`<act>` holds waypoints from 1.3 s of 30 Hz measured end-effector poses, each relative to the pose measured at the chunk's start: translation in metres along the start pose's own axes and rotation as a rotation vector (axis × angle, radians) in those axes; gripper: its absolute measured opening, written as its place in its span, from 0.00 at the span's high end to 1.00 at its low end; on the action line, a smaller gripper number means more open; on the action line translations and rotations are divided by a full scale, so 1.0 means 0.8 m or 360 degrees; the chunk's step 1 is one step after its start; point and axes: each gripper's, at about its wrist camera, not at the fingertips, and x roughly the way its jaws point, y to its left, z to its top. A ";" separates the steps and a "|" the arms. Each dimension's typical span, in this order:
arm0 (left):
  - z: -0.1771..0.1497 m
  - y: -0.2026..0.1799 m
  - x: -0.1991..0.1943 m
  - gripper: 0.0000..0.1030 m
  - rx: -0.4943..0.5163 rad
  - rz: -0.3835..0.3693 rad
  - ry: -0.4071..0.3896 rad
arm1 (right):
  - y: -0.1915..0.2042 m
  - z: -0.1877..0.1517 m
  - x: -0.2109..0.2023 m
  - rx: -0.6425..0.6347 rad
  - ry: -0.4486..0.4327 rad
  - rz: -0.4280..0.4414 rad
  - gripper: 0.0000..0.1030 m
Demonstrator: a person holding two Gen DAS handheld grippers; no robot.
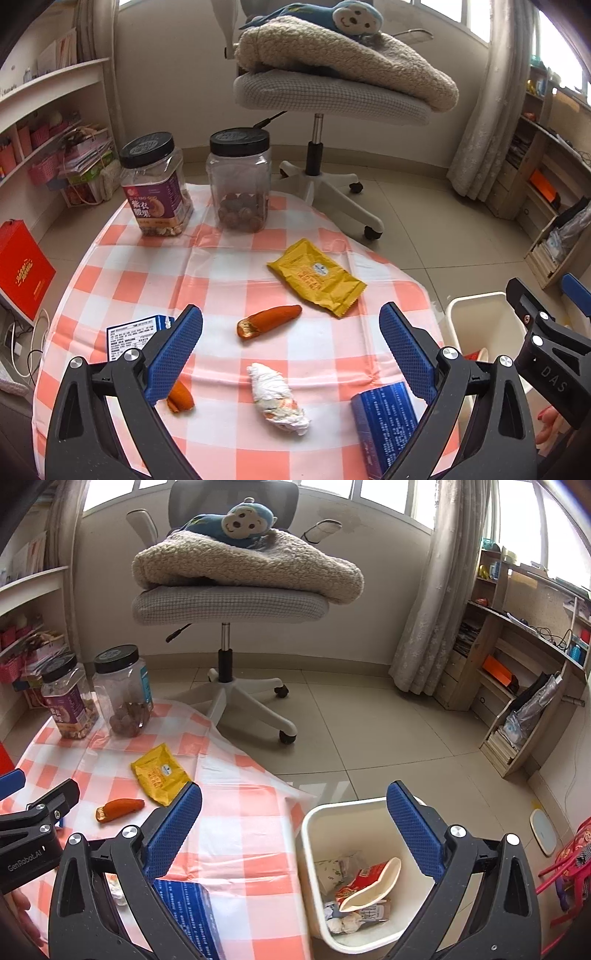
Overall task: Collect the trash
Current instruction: 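Move the left gripper down to the blue-and-white box on the table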
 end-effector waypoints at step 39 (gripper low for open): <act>-0.074 0.281 0.145 0.05 0.0053 0.0210 0.0911 | 0.166 -0.037 0.051 -0.0308 0.0457 0.0500 0.07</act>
